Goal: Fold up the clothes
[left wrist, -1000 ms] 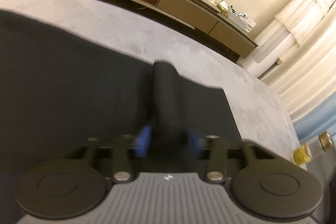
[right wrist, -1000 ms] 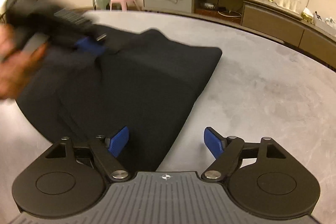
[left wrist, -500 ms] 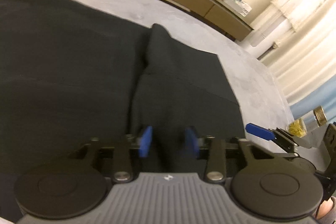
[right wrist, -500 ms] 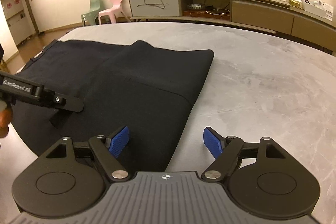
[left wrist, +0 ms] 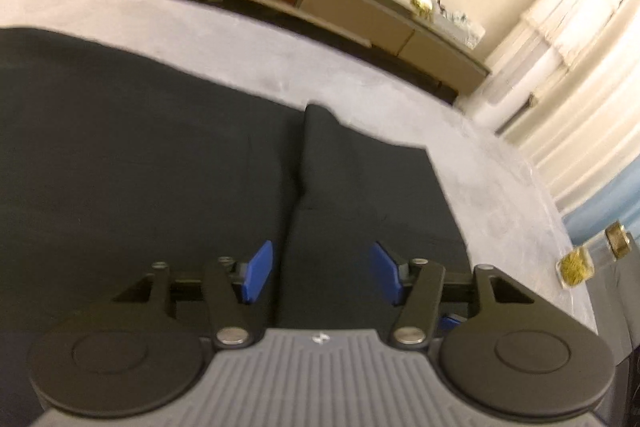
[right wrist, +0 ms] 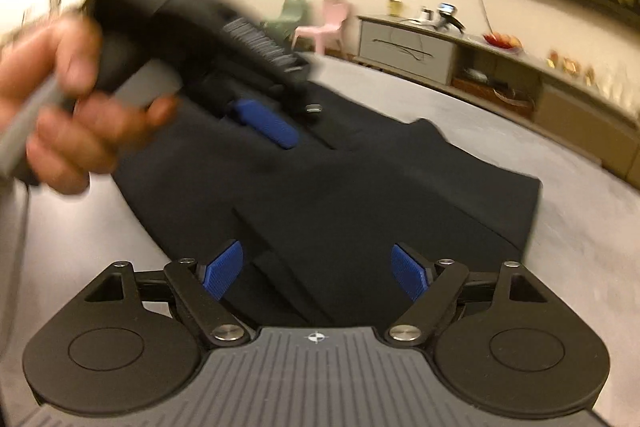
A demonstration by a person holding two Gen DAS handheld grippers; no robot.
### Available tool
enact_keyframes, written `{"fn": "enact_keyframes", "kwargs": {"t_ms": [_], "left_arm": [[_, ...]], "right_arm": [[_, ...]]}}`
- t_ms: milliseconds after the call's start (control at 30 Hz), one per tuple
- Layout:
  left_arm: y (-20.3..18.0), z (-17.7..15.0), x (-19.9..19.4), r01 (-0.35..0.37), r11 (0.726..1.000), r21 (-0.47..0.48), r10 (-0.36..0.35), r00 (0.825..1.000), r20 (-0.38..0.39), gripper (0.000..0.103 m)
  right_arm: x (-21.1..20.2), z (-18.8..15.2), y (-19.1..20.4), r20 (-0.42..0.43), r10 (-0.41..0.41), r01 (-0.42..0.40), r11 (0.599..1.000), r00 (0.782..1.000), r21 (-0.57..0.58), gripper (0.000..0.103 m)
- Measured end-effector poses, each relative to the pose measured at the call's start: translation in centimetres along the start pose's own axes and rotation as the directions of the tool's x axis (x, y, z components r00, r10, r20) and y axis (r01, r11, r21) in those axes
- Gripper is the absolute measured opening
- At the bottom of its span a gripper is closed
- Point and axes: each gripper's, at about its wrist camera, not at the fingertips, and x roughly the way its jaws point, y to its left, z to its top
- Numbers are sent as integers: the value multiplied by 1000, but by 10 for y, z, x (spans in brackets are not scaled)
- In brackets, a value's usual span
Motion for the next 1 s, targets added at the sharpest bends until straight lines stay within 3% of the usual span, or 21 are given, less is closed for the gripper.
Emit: {"fn": "enact_keyframes", "kwargs": {"t_ms": [33,67,167,200,300,400,533,600,633,667,700,767,833,867,1000], "left_arm": [[1,0,7,-8,1000,5,8,1000,-20,59],[0,-1,14,-20,1000,9,21,999,-37,59],[-19,2,30,-10,999,44,12,999,-42,63],[-28,5,36,0,998,59,3,999,-51,61],[-56,12,55,30,994,103,-22,997,-79,61],[-92,18,76,79,987,142,-62,991,-116,61],[-154,18,103,173,970,172,-144,975,-170,61],[-183,17,108,275,947,168,-242,950,-196,61],[-195,18,107,332,929,163,-298,933,-202,61],[-201,19,101,399,904,154,-367,909,-199,61],[-206,21,93,468,872,145,-439,878,-193,60],[-203,25,75,518,844,141,-497,853,-159,61],[-191,29,56,521,842,141,-509,853,-115,64],[-180,29,49,502,854,136,-493,865,-90,64],[-138,22,39,342,930,131,-341,939,-37,63]], "right_arm": [[6,1,5,-9,-20,20,1000,1000,-17,72],[13,1,11,-17,-40,39,999,999,-35,53],[21,4,4,-38,-97,97,995,995,3,13],[21,4,-2,-42,-115,116,993,992,21,11],[15,0,-32,-65,-153,160,979,986,130,10],[0,-9,-72,-89,-199,216,935,976,281,10],[-42,-30,-135,-101,-287,298,814,953,499,11],[-70,-42,-169,-95,-347,329,715,933,617,22],[-84,-47,-182,-92,-376,340,670,922,660,37],[-97,-53,-194,-88,-408,349,628,909,695,45],[-109,-58,-203,-86,-440,361,592,894,720,46],[-124,-60,-207,-81,-495,395,573,865,718,46],[-131,-56,-203,-62,-529,419,590,846,690,46],[-131,-51,-197,-48,-539,429,610,841,666,46],[-127,-30,-172,7,-564,470,694,825,545,51]]}}
